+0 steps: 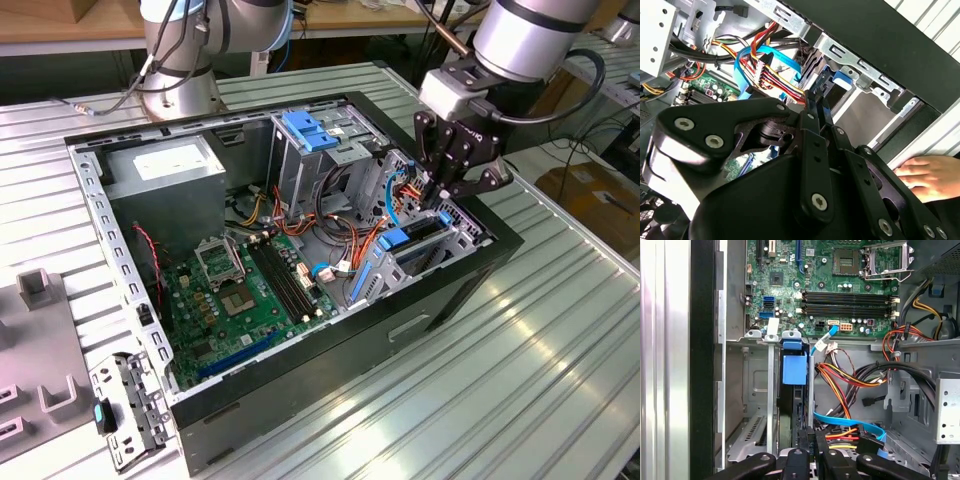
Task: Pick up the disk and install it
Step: 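Insert the first disk wire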
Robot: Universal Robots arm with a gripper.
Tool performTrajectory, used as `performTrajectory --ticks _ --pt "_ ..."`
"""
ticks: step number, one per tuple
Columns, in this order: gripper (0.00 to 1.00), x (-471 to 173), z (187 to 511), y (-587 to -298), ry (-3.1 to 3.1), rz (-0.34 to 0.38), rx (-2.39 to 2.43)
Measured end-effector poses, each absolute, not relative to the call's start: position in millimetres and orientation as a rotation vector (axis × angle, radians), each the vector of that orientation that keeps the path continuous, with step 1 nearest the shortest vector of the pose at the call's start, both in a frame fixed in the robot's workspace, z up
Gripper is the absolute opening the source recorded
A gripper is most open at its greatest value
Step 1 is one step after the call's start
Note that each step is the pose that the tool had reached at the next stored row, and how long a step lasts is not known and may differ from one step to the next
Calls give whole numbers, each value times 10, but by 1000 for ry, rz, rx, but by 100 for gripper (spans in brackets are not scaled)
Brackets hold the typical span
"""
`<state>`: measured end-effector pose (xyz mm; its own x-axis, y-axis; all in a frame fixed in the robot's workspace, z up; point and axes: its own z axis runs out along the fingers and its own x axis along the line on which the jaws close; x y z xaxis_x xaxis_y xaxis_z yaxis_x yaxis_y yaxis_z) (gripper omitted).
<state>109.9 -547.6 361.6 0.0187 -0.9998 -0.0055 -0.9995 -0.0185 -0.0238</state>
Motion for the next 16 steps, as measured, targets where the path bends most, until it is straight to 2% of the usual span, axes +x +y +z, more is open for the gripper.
performTrajectory --ticks 16 --pt "17 1092 3480 -5541 2208 -20 -2205"
